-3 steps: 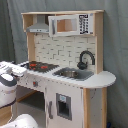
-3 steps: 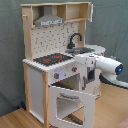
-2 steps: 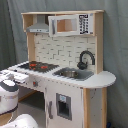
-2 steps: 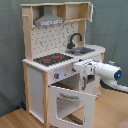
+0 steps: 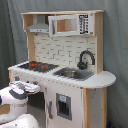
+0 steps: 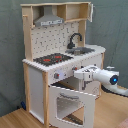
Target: Play with the kitchen
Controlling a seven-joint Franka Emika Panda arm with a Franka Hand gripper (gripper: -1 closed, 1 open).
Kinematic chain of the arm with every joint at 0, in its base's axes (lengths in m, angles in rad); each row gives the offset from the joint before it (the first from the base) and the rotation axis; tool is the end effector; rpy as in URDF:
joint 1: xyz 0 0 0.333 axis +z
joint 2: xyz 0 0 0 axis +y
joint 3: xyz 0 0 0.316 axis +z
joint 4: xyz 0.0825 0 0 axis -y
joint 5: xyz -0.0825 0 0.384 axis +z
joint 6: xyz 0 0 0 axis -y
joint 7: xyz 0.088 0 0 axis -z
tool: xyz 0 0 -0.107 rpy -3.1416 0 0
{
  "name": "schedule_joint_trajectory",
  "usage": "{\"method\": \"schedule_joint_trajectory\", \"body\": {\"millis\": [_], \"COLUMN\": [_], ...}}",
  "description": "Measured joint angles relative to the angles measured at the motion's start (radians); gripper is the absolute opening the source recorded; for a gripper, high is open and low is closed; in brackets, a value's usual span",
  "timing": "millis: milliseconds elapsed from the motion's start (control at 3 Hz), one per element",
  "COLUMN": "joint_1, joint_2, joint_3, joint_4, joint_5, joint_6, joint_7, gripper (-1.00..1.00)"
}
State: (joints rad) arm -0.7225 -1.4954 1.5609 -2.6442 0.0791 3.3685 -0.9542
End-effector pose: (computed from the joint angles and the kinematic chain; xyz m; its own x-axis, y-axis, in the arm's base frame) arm 0.3177 0.3527 0.3460 -0.0243 0.6823 -0.7306 0.0211 0.7310 0.6820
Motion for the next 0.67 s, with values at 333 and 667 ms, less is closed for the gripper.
{"method": "schedule_joint_trajectory", "body": {"millis": [333, 667], "joint_1": [-0.060, -0.115], "joint_2": [0.000, 0.012], "joint_3": [0.031, 0.029], "joint_4": [0.010, 0.065], "joint_5": [0.000, 0.037], "joint_6": [0.074, 0.089], "joint_7": [0.000, 0.004], "gripper": [1.00, 1.00]}}
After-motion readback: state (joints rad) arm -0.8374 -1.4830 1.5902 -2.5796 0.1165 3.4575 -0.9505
